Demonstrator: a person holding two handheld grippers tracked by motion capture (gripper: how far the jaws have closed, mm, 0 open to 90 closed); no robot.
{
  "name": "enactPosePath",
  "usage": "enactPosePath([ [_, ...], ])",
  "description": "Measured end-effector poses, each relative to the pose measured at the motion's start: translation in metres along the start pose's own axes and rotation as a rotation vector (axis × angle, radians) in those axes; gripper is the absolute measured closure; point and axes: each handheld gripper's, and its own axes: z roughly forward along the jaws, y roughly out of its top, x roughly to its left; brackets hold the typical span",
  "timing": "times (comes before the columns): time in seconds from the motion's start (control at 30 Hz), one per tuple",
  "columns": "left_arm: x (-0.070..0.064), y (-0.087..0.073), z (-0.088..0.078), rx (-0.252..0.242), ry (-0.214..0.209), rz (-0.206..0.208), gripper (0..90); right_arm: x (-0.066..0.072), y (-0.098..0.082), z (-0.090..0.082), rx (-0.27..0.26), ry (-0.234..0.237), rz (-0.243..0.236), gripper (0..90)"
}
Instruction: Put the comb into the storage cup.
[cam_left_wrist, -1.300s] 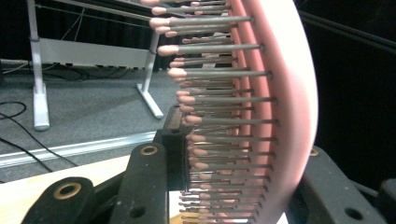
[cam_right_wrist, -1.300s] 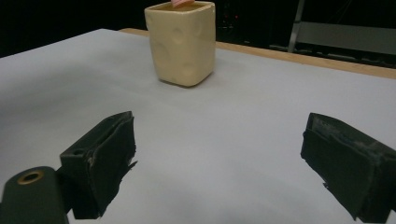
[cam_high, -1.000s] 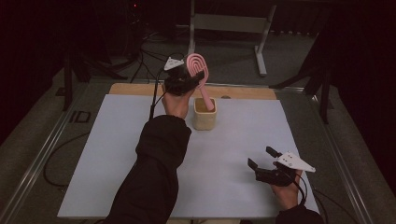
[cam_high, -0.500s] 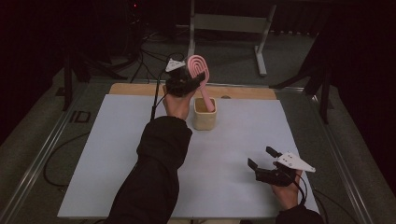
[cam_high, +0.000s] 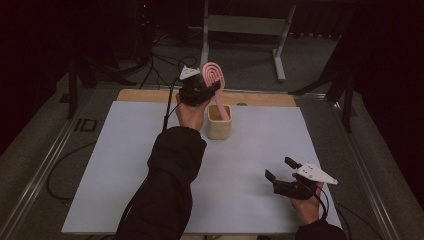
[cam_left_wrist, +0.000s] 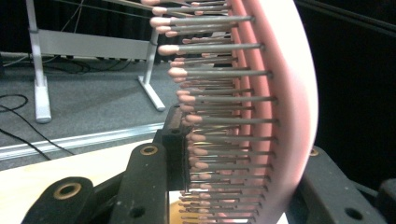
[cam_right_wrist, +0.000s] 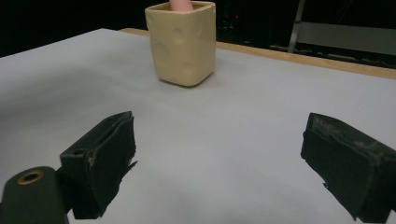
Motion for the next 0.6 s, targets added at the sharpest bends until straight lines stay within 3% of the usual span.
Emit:
enactPosePath([
  [0.6,0.0005,-0.0067,0.0050,0.012,-0.005,-0.013,64.4,-0.0001,-0.0001,0.0002,0.002,0.001,0.001,9.6],
])
